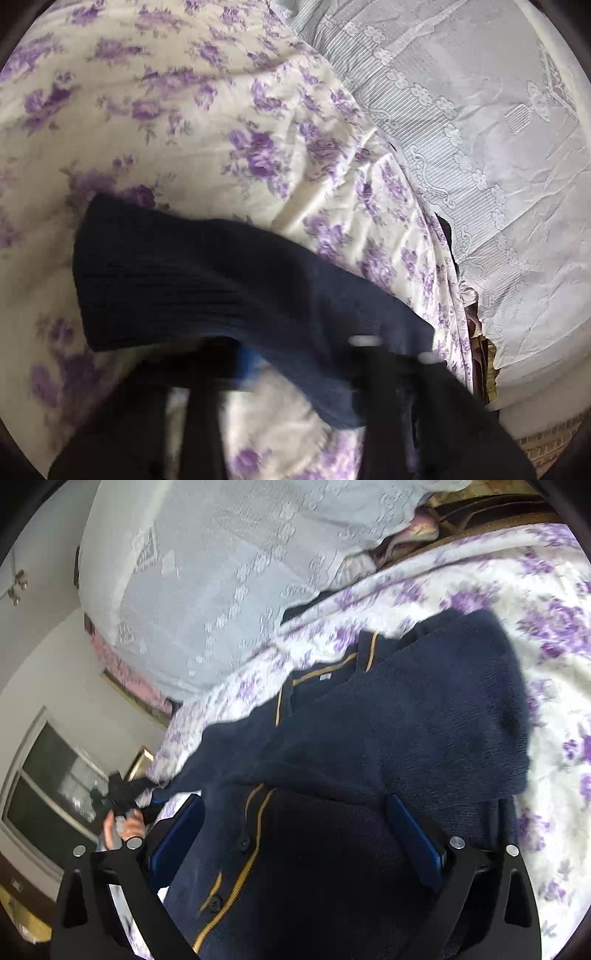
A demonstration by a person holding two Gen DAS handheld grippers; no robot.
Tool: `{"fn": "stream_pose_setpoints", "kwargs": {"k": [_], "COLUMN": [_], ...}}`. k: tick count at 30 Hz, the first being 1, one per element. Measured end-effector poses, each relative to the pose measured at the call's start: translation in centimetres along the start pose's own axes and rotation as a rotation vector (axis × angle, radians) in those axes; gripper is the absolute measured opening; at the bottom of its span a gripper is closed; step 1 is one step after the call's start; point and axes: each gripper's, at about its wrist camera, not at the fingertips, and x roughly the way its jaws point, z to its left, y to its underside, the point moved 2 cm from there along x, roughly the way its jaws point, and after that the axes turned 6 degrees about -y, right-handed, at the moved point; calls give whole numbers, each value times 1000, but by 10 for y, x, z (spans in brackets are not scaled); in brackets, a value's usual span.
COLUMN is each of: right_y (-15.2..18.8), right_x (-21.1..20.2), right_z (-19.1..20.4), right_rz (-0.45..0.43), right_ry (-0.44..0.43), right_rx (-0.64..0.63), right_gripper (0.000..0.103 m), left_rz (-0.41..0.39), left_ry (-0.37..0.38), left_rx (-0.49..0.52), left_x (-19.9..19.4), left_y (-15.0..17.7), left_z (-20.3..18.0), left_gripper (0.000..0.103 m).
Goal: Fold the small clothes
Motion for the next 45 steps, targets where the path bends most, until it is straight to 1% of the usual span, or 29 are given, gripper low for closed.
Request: {"fn": "stream_pose_setpoints", "kwargs": {"k": [1, 3, 5, 6, 8, 9, 10, 11, 14, 16, 19, 22, 27, 35, 40, 45], "right_y": [-1, -5, -9, -11, -14, -15, -16, -17, -18, -19, -21, -24, -28, -34, -39, -43], "right_x": [-3, -8, -12, -14, -18, -21, -23, -26, -31, -32, -30, -28, -27, -37, -41, -48], "right_z": [1, 7, 9, 8, -2, -9, -15, -21, -27, -26, -24, -20, -17, -24, -31, -44], "right_rz": [-14, -54, -79, -85, -93, -97, -100, -103, -121, -129, -124, -110, -100, -139, -158, -190], "right_ry": [13, 88, 145, 163, 157, 148, 137, 123, 93, 92, 82, 51, 20, -44, -69, -97], "right_rx": [-2, -32, -64, -56, -5, 40, 79, 114, 156, 152, 147, 155, 188, 262, 294, 351], "right_gripper": [99, 99, 99, 99, 99, 99, 99, 99, 99, 99, 99, 99, 99, 100, 100, 100], "left_rz": [-1, -24, -91, -125, -210, -224, -236, -238, -236, -227, -212, -208, -160, -110, -87, -44], "left_ry": [5, -20, -74, -99, -147, -151, -149, -146, -152, -152, -139, -129, -90, -63, -45, -49], "left_rx": [-3, 41, 147, 202, 376, 420, 478, 510, 593, 637, 687, 743, 801, 889, 949, 1004], "left_x": [0, -8, -30, -40, -58, -63, -67, -68, -65, -61, -57, -50, -31, 8, 21, 42], "left_y": [1, 3, 10, 14, 33, 39, 49, 54, 71, 83, 101, 122, 159, 209, 246, 279], "left_z": [2, -3, -18, -26, -68, -80, -100, -113, -148, -169, -189, -210, -235, -279, -308, -322], "left_gripper": [15, 13, 13, 13, 13, 13, 12, 12, 11, 10, 10, 10, 10, 10, 10, 10]}}
